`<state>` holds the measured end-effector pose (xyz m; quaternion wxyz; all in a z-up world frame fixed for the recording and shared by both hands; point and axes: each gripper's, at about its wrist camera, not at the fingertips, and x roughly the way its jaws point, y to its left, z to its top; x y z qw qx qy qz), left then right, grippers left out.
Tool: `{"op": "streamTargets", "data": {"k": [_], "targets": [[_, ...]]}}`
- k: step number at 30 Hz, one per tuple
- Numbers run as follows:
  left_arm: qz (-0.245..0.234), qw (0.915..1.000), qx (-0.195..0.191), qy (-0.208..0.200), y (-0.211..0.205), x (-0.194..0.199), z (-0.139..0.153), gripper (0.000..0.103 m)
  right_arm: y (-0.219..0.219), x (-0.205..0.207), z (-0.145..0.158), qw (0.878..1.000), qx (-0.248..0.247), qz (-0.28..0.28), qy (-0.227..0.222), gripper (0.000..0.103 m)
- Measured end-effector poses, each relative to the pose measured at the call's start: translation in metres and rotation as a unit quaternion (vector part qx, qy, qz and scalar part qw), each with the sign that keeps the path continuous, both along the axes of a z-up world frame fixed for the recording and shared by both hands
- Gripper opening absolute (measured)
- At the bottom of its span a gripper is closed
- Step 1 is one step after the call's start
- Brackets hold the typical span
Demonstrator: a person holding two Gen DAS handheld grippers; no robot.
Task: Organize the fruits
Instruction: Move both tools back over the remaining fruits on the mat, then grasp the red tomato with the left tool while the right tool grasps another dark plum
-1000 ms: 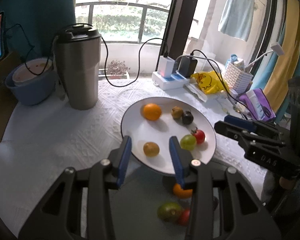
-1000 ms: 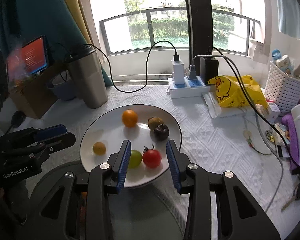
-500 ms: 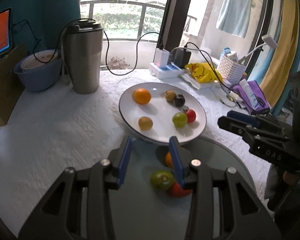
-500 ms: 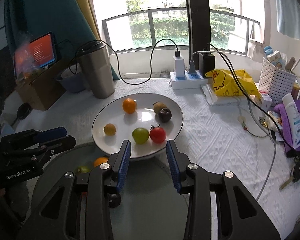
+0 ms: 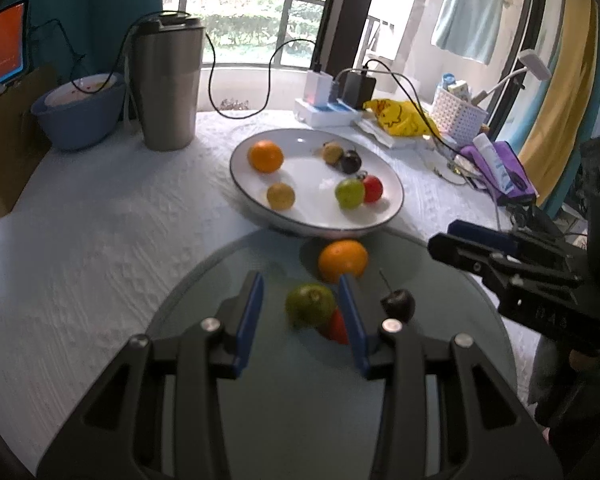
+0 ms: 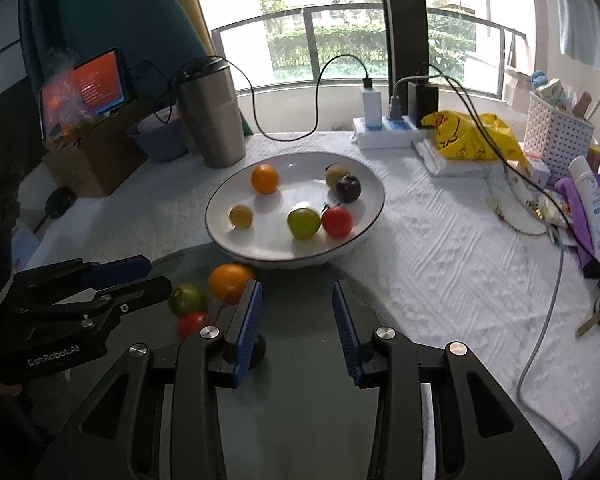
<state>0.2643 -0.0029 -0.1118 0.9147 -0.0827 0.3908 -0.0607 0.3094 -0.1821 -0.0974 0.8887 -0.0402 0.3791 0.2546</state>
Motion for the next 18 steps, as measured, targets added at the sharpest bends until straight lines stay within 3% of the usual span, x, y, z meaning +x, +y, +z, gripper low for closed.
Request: {"op": "streamTargets", "data": {"k": [18], "targets": [[0.001,0.9998,-0.005,0.02,-0.004,-0.015,-0.018,0.041,0.015,-0.016,-0.024,0.999,-0.008,0.035,0.031,0.039]]}}
